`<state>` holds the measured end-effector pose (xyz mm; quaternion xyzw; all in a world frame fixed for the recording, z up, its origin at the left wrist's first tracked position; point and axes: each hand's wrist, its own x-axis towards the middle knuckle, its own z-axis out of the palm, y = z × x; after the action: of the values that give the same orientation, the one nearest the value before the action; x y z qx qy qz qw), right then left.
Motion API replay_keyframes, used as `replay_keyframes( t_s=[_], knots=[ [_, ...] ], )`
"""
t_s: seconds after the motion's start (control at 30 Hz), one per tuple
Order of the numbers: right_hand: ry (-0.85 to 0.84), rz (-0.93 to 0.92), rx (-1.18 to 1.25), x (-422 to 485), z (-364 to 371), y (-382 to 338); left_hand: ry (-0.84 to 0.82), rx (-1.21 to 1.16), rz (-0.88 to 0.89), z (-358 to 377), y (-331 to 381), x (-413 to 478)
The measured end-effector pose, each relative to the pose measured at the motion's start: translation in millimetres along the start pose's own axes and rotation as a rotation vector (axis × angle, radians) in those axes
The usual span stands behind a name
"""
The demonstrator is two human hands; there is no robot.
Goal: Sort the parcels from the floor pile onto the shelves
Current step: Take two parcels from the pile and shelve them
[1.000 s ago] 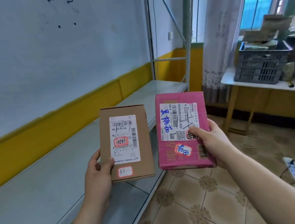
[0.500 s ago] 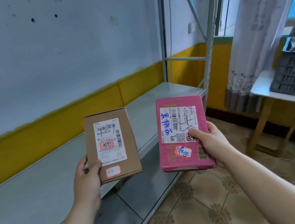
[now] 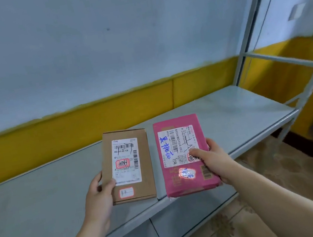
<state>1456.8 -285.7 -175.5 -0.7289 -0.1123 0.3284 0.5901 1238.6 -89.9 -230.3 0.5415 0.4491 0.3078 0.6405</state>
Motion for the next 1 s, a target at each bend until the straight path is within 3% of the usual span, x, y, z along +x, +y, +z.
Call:
replay_keyframes(
  t_s=[0.37, 0.67, 0.73, 0.83, 0.93, 1.0],
  knots=[
    [-0.081, 0.159, -0.031, 131.0, 52.6, 3.3, 0.256, 0.03, -0.126, -6.4, -21.4, 43.4],
    [-0.143, 0.169, -0.133, 185.8, 58.9, 11.9, 0.487, 0.152, -0.213, 13.6, -39.6, 40.5],
    [-0.12, 0.115, -0.227, 189.4, 58.5, 15.5, 0.519, 0.216, -0.214, 18.2, -39.7, 38.6],
    [-0.107, -0.08, -0.559, 188.4, 47.2, 17.8, 0.526, 0.348, -0.204, 18.8, -43.3, 41.0],
    [-0.308, -0.425, -0.966, 187.8, 29.1, 11.1, 0.465, 0.673, -0.213, 15.7, -49.4, 48.2],
    [-0.478, -0.537, -1.169, 190.8, 25.0, 7.0, 0.393, 0.894, -0.199, 20.3, -54.7, 50.5]
  ],
)
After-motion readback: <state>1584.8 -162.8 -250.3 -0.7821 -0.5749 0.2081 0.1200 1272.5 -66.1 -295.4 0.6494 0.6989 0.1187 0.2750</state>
